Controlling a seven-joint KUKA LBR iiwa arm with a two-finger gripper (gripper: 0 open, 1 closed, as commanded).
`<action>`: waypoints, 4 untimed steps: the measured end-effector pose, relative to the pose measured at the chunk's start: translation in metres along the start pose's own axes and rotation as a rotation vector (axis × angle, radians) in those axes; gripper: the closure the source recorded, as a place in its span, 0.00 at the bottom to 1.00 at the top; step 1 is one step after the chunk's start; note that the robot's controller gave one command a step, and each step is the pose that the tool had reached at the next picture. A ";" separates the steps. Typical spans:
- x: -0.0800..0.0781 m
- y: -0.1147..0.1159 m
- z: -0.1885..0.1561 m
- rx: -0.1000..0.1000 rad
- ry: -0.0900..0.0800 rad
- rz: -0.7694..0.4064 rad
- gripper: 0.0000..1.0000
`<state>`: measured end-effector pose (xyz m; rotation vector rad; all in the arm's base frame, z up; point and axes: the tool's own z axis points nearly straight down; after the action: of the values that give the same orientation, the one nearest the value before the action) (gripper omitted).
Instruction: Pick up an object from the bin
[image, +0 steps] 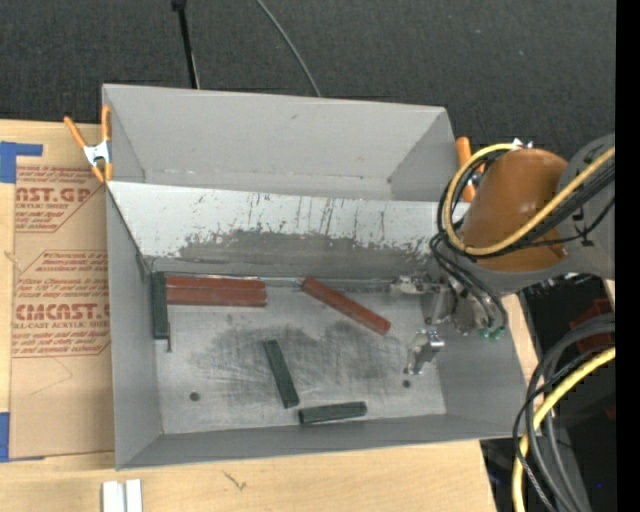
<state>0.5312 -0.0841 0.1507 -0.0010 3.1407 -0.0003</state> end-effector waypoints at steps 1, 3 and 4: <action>-0.046 0.006 0.078 0.000 0.003 -0.067 1.00; -0.061 0.014 -0.078 0.000 -0.004 -0.144 1.00; -0.061 0.014 -0.077 0.000 -0.003 -0.144 1.00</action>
Offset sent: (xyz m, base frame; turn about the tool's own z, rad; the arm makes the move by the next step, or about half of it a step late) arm 0.0000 0.0000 0.0000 0.0000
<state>0.5918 -0.0701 0.2281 -0.2262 3.1297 -0.0002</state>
